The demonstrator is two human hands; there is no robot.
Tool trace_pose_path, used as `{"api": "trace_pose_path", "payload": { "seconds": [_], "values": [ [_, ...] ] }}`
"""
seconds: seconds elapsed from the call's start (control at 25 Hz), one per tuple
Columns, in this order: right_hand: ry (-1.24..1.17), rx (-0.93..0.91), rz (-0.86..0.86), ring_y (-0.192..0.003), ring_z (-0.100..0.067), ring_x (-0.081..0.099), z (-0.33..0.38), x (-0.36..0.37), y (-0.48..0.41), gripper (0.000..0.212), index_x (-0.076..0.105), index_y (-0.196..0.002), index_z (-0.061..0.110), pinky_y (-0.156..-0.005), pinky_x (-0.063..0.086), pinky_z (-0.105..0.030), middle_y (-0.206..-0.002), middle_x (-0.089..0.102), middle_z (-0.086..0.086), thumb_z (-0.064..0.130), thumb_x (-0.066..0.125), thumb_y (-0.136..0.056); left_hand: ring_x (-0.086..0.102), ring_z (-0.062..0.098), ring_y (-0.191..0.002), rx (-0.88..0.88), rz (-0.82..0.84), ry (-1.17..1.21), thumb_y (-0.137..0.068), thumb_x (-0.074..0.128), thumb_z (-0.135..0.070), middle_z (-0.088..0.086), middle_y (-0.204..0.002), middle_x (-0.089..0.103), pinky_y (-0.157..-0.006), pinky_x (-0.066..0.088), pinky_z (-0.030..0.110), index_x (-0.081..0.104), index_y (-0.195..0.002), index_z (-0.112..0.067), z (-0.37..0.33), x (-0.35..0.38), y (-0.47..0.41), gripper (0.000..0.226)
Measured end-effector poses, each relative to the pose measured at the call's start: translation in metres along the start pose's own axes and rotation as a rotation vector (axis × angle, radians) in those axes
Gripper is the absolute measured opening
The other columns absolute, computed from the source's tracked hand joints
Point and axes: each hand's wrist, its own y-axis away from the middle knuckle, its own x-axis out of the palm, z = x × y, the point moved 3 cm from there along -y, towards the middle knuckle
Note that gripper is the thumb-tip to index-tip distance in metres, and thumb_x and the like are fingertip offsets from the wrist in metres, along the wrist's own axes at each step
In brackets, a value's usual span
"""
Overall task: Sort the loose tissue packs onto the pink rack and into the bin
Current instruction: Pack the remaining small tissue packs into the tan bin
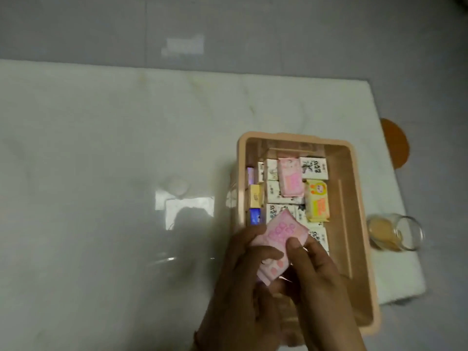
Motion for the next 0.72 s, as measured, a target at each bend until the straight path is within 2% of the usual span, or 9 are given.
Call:
{"api": "trace_pose_path", "payload": {
  "seconds": [0.08, 0.12, 0.2, 0.28, 0.32, 0.4, 0.48, 0.6, 0.72],
  "values": [
    [0.033, 0.003, -0.082, -0.072, -0.013, 0.071, -0.008, -0.038, -0.016, 0.024, 0.059, -0.111, 0.027, -0.053, 0.053, -0.022, -0.091, 0.073, 0.001, 0.029, 0.052, -0.088, 0.045, 0.011, -0.121, -0.058, 0.074, -0.089, -0.081, 0.043, -0.015, 0.003, -0.124, 0.053, -0.100, 0.041, 0.015, 0.052, -0.110, -0.018, -0.005, 0.048, 0.001, 0.030],
    [0.048, 0.011, -0.073, -0.081, -0.012, 0.070, -0.011, -0.051, -0.026, 0.025, 0.057, -0.114, 0.030, -0.060, 0.056, -0.022, -0.099, 0.072, 0.003, 0.029, 0.051, -0.090, 0.045, 0.014, -0.120, -0.110, 0.072, -0.152, -0.076, 0.047, -0.014, 0.005, -0.123, 0.056, -0.098, 0.045, 0.025, 0.051, -0.113, -0.018, -0.001, 0.069, 0.001, 0.038],
    [0.080, 0.037, 0.008, -0.096, -0.013, 0.066, -0.015, -0.059, -0.045, 0.027, 0.055, -0.118, 0.032, -0.073, 0.056, -0.023, -0.108, 0.067, 0.004, 0.025, 0.053, -0.092, 0.042, 0.016, -0.127, -0.394, 0.133, -0.152, -0.084, 0.049, -0.010, 0.007, -0.133, 0.050, -0.104, 0.043, 0.037, 0.049, -0.127, -0.016, 0.004, 0.097, -0.010, 0.044],
    [0.119, 0.006, 0.032, -0.092, -0.008, 0.065, -0.016, -0.064, -0.065, 0.020, 0.060, -0.103, 0.031, -0.067, 0.053, -0.014, -0.094, 0.067, 0.009, 0.016, 0.055, -0.091, 0.028, 0.014, -0.137, -0.587, 0.189, -0.128, -0.094, 0.046, -0.008, 0.002, -0.146, 0.034, -0.114, 0.026, 0.024, 0.039, -0.137, -0.013, 0.011, 0.118, -0.018, 0.044],
    [0.171, -0.027, 0.009, -0.085, -0.004, 0.064, -0.017, -0.067, -0.074, 0.018, 0.061, -0.096, 0.030, -0.063, 0.051, -0.011, -0.085, 0.066, 0.013, 0.014, 0.055, -0.091, 0.026, 0.013, -0.138, -0.622, 0.188, -0.131, -0.094, 0.045, -0.005, 0.002, -0.147, 0.032, -0.112, 0.021, 0.018, 0.038, -0.138, -0.011, 0.018, 0.125, -0.021, 0.045],
    [0.257, -0.055, -0.055, -0.075, -0.001, 0.063, -0.023, -0.071, -0.087, 0.013, 0.063, -0.090, 0.029, -0.068, 0.053, -0.016, -0.077, 0.064, 0.015, 0.017, 0.056, -0.091, 0.033, 0.015, -0.135, -0.666, 0.193, -0.125, -0.093, 0.046, -0.004, 0.005, -0.143, 0.038, -0.109, 0.022, 0.018, 0.044, -0.134, -0.008, 0.029, 0.134, -0.026, 0.041],
    [0.261, -0.066, -0.114, -0.076, -0.006, 0.063, -0.032, -0.074, -0.093, 0.007, 0.064, -0.088, 0.029, -0.076, 0.055, -0.029, -0.079, 0.066, 0.008, 0.024, 0.059, -0.090, 0.043, 0.018, -0.127, -0.696, 0.227, -0.063, -0.093, 0.049, -0.007, 0.005, -0.133, 0.048, -0.111, 0.031, 0.029, 0.051, -0.125, -0.010, 0.038, 0.137, -0.026, 0.033],
    [0.222, -0.038, -0.218, -0.072, 0.005, 0.060, -0.045, -0.079, -0.092, 0.019, 0.064, -0.105, 0.019, -0.066, 0.049, -0.011, -0.084, 0.065, 0.010, 0.025, 0.062, -0.087, 0.050, 0.021, -0.120, -0.726, 0.202, 0.046, -0.089, 0.052, 0.001, 0.005, -0.123, 0.052, -0.104, 0.042, 0.039, 0.053, -0.109, -0.017, 0.047, 0.140, -0.022, 0.026],
    [0.180, -0.072, -0.269, -0.081, 0.002, 0.062, -0.053, -0.077, -0.081, 0.013, 0.062, -0.099, 0.020, -0.079, 0.054, -0.024, -0.088, 0.065, 0.012, 0.015, 0.062, -0.087, 0.053, 0.019, -0.114, -0.728, 0.156, 0.093, -0.087, 0.052, 0.005, 0.008, -0.122, 0.053, -0.097, 0.048, 0.038, 0.052, -0.103, -0.019, 0.053, 0.137, -0.015, 0.029]
  ]
}}
